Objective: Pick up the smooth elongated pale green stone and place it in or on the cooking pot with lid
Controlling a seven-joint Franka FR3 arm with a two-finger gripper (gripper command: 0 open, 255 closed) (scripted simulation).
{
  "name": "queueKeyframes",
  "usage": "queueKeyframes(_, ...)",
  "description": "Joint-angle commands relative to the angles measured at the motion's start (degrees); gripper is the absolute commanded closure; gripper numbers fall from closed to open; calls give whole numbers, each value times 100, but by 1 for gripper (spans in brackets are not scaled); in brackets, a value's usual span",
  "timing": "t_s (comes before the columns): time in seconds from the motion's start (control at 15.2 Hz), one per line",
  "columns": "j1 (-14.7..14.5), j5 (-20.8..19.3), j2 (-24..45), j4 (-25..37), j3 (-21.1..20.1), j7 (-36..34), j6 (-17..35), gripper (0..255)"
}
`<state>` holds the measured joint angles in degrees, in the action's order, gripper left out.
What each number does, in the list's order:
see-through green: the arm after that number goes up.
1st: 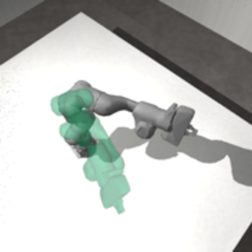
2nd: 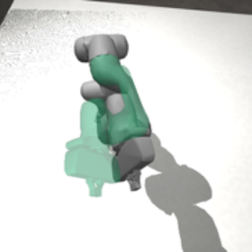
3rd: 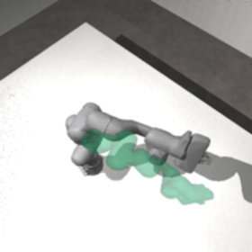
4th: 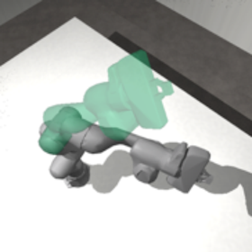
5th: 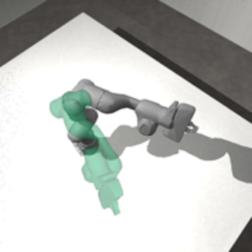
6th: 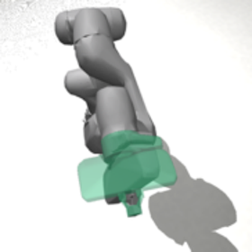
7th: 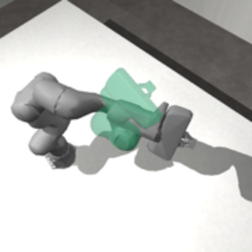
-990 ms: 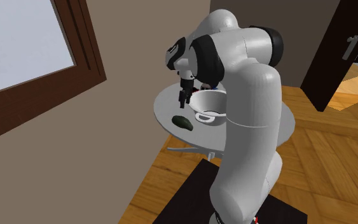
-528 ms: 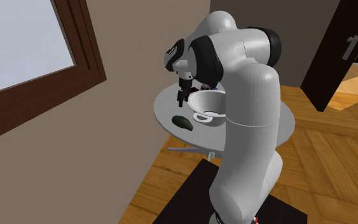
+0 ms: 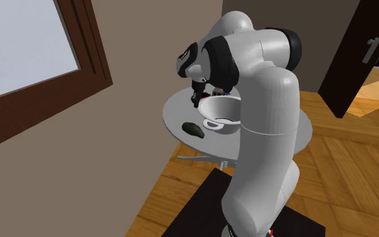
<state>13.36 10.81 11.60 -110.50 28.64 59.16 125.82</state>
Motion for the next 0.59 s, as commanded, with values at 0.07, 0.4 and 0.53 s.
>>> queueKeyframes(0.07, 46, 176, 889, 99, -66, 128, -215, 255)
queueKeyframes(0.4, -319, -512, -160, -451, 17, -644, 400, 0)
queueKeyframes(0.53, -632, -1078, -239, -794, 27, -1440, 628, 0)
